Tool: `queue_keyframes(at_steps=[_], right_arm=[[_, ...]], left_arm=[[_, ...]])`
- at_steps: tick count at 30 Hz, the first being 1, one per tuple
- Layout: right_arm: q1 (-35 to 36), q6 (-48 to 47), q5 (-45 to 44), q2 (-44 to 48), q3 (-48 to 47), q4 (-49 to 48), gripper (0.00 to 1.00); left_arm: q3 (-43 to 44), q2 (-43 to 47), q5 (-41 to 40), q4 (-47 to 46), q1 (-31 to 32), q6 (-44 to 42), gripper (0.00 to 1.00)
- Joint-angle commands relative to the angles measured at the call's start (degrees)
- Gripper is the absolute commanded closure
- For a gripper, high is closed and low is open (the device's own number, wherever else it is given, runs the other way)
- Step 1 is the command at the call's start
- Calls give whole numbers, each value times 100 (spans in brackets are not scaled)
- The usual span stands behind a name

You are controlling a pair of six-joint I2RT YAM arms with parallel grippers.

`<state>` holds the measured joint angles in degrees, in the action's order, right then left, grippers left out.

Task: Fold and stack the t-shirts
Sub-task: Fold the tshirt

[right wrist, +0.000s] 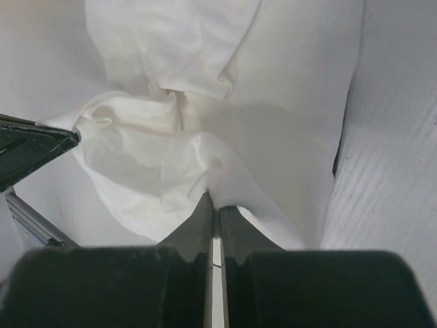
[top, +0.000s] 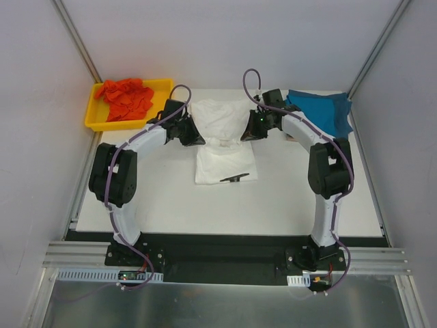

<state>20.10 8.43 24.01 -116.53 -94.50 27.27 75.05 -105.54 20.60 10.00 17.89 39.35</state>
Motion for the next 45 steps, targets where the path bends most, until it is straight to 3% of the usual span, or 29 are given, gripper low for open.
queue_keyframes(at_steps=[1,4,5,6,8,9,10,12,13,23,27,33,38,41,45], right_arm=[[-138,10,-72,-273,-507,-37,95],[-199,-25,-37,-536,-762,41,84],[-243,-25,-2,-607,-867,120,80],[-261,-25,59,-669,-947,269,65],[-296,-43,243,-687,-1026,341,46],[-287,-51,253,-635,-1001,349,13],[-296,-78,245,-469,-948,350,3],[-287,-113,131,-240,-729,341,3],[-287,-122,87,-82,-623,332,3],[73,133,209,1843,1916,-616,3],[91,335,-369,2449,2830,-731,4],[-58,458,-713,2864,3798,-978,3],[-173,502,-424,2706,4071,-1170,3],[-173,616,-204,2548,4124,-1285,3],[-173,669,-63,2390,4097,-1347,3]], left_arm=[[467,-415,93,-24,-66,-130,97],[511,-459,-38,-33,-66,-59,87],[494,-424,-91,-33,-66,-51,79],[467,-346,-170,-33,-66,-59,64],[406,-231,-162,-33,-66,-103,48],[379,-91,-92,-33,-66,-121,42],[310,-12,-56,-33,-66,-121,27],[195,268,-30,-51,-40,-103,13],[29,375,-47,-51,-14,-103,1],[-1228,1430,180,-262,391,-24,1],[-1957,2000,-38,-262,399,-7,1],[-3161,2520,-196,-262,382,116,0],[-3391,2512,-433,-262,356,186,1],[-3435,2372,-609,-393,277,222,8],[-3287,1985,-540,-525,233,231,34]])
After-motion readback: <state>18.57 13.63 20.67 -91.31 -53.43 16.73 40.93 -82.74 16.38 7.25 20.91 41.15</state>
